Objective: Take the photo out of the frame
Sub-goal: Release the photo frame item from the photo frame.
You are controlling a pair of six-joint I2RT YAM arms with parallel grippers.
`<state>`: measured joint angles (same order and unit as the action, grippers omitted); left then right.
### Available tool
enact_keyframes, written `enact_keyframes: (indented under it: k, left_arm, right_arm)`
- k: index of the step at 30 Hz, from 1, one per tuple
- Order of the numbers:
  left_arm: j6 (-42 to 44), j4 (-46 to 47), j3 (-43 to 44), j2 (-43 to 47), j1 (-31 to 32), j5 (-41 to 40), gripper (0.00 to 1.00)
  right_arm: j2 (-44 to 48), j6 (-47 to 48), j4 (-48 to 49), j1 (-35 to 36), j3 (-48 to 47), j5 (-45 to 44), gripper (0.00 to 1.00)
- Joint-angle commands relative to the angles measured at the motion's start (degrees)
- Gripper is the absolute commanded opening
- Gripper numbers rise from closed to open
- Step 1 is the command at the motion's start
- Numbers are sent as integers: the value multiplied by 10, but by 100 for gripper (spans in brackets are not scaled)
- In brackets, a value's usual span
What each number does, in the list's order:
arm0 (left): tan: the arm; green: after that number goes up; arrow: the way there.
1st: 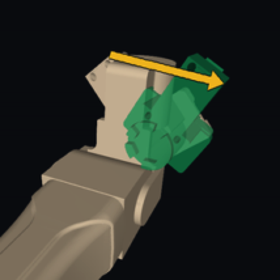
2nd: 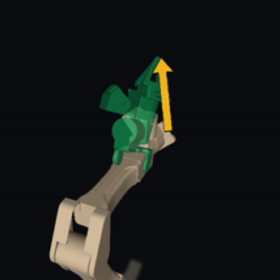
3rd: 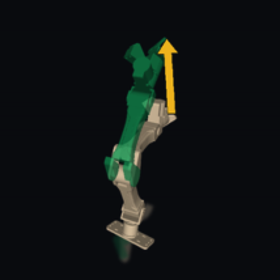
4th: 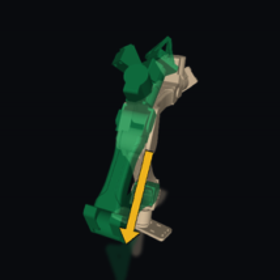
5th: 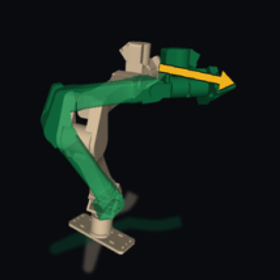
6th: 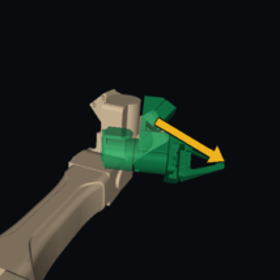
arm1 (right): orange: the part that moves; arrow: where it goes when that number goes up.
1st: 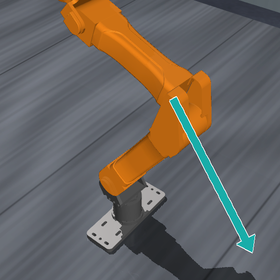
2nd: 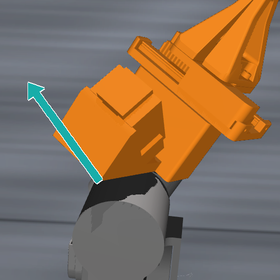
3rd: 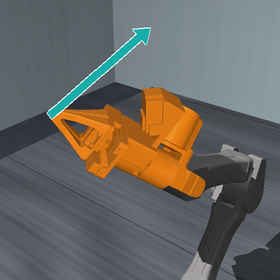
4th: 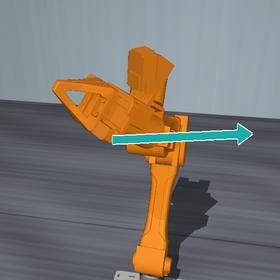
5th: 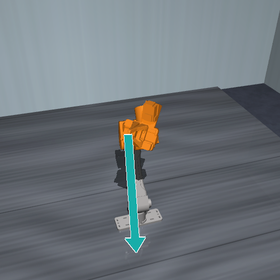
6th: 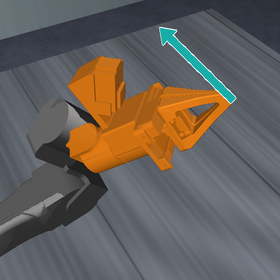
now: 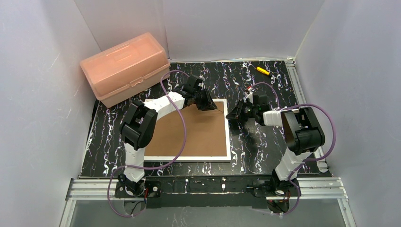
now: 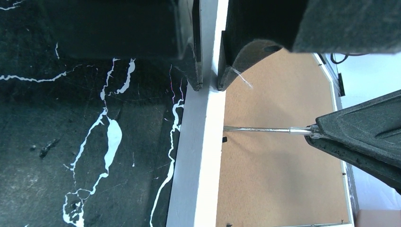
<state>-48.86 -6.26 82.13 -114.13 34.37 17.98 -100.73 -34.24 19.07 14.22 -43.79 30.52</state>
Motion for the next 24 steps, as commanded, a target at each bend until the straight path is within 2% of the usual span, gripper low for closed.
enact_keyframes:
  k: [1,15,20,24]
  left_arm:
    - [22,-20,13,12,1,-30,0]
    - [18,-12,3,18,-12,-32,0]
    - [-20,27,-22,23,-35,25,0]
    - [-20,34,-32,31,-42,39,0]
  right_arm:
    - [-13,15,-7,5,-11,6,25]
    - [-12,17,-10,5,-13,9,27]
    - [-11,19,-10,4,-14,10,28]
    - [-11,19,-11,5,-16,10,29]
